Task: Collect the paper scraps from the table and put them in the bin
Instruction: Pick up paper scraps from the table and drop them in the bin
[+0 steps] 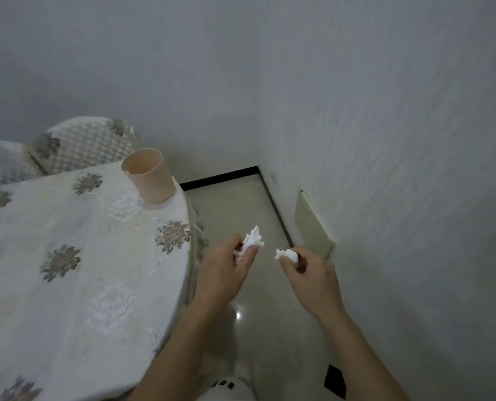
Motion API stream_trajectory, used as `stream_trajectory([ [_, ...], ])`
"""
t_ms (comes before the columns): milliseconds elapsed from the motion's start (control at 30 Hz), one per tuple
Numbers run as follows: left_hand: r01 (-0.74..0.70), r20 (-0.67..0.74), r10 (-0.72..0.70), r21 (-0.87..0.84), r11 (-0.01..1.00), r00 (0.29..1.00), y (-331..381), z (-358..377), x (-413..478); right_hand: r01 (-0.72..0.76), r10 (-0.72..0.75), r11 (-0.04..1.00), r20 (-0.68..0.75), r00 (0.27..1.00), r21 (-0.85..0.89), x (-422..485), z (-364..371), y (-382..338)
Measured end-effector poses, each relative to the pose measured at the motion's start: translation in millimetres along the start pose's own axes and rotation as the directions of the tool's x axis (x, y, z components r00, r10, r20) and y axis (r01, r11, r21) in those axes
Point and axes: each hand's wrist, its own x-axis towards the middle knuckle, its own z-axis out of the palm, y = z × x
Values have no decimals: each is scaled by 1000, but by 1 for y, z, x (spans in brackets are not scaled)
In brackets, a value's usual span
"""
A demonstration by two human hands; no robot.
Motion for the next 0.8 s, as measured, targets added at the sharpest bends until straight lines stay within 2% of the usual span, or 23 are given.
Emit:
stream_trajectory([
  [233,164,-150,-165,-17,986,975,-45,-17,46,90,-90,996,167,982,4,81,51,-19],
  [500,245,-268,-256,-72,967,929,-107,-40,147,168,-157,986,279,947,-19,204,124,-65],
  [633,251,-325,-278,-122,960,904,-129,-63,197,224,-207,975,356,911,-8,258,166,-103],
  [800,307,-409,-321,-102,946,854,-167,-93,241,297,-266,955,427,864,-8,309,213,-132],
])
